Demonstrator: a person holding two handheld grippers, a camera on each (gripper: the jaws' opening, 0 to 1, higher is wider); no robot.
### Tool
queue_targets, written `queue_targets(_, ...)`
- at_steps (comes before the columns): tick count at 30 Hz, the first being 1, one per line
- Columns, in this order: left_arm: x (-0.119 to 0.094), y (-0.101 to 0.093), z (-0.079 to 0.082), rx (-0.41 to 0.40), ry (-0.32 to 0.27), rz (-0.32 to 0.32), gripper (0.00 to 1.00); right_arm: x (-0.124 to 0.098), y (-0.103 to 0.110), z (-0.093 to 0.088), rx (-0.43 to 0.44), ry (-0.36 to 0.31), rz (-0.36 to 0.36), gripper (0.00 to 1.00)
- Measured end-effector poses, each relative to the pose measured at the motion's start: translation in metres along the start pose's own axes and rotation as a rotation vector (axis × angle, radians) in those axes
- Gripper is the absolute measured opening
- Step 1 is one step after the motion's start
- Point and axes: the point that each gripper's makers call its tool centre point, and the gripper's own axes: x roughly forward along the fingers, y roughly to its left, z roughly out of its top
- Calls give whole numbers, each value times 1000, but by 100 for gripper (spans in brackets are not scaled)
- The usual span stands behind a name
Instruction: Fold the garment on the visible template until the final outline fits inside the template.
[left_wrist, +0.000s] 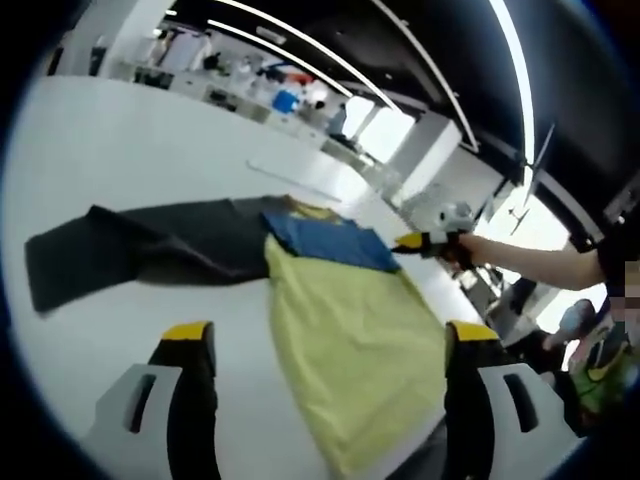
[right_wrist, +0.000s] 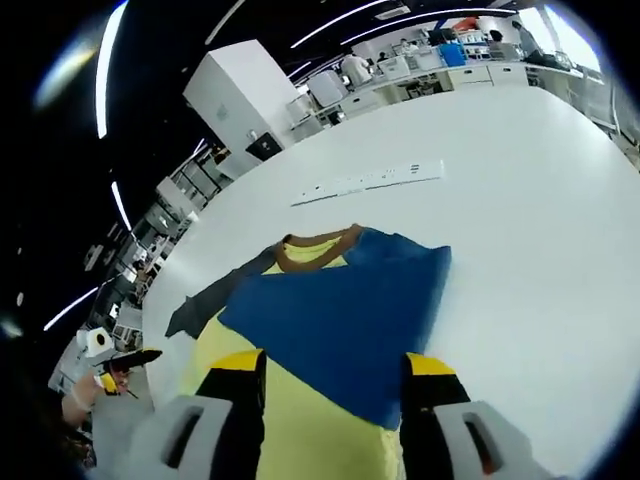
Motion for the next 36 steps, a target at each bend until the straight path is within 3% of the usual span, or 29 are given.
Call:
queue_targets(5, 2, 0, -1, 0, 6, -4, 91, -12, -16, -7, 49, -10, -22, 47)
queue_targets(12, 2, -1, -2, 0, 12, -7, 90, -25, -12, -25, 194, -44, -13, 31)
queue_targets(16, 0, -1, 1, -5, -1, -3, 90, -28, -13, -36, 242, -39, -13, 30)
queue_targets(20, -2, 1, -2, -3, 8, 2, 89, -28, -12, -42, 305, -43, 10, 21)
queue_targets(25, -3, 2, -6, -3, 22, 3, 89, -26, -19, -51, 330, -37, 1, 19)
queue_targets(36, -4, 2, -7, -9, 28, 4, 88, -17, -23, -46, 404, -52, 22, 7)
